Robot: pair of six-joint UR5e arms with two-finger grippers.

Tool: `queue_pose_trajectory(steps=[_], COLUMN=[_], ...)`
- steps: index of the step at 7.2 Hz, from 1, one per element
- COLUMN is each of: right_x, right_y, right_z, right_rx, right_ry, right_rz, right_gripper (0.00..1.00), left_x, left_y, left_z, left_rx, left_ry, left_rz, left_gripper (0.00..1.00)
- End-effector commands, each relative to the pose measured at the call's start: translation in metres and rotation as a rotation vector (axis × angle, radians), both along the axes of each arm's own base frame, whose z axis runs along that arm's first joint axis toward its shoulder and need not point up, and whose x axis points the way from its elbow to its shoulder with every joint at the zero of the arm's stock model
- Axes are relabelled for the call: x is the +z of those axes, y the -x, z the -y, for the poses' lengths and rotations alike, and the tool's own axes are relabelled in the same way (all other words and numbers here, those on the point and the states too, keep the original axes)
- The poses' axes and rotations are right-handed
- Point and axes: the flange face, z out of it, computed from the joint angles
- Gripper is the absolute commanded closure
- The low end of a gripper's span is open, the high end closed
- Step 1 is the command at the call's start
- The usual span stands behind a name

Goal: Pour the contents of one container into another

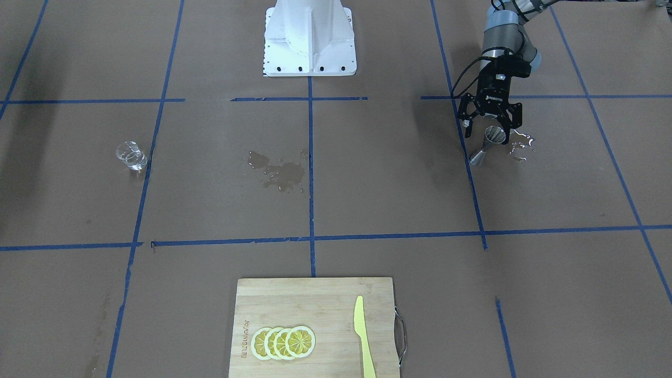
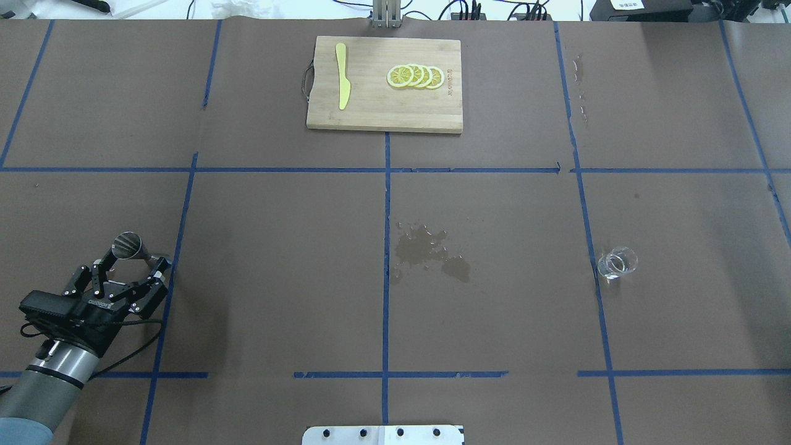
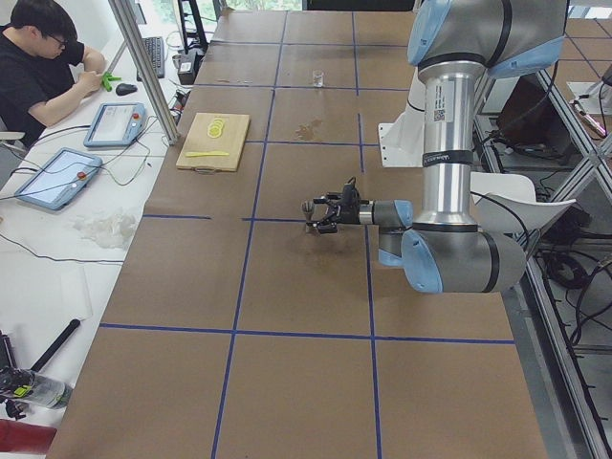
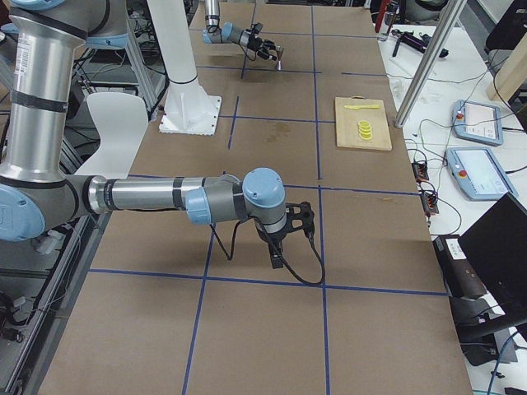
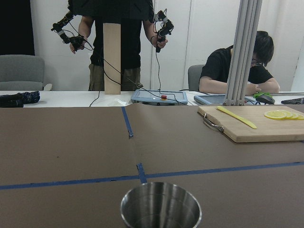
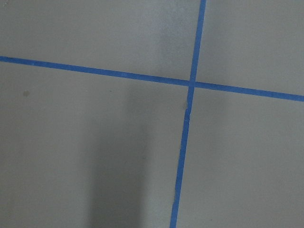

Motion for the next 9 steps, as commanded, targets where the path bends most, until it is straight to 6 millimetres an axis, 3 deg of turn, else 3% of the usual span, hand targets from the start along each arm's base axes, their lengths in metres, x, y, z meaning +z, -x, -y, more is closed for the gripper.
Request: queue_pose_trajectory(steps=[1,9], right_x=[-0.001,-0.002], right_y=[0.0,0.001], right_z=[0.0,0.003], right_rx=[-0.001,-0.001], right_ry=[-0.002,-0.005], right_rz=[0.0,0.0], right_gripper=[0.0,0.0], left_x=[0.007,0.014], left_y=[-0.003,-0.014], left_z=[-0.001,-0.004], left_rx=[0.004,0.076], left_ry=[0.001,0.01], left_rz=[0.014,0.035], left_gripper=[0.01,0.03])
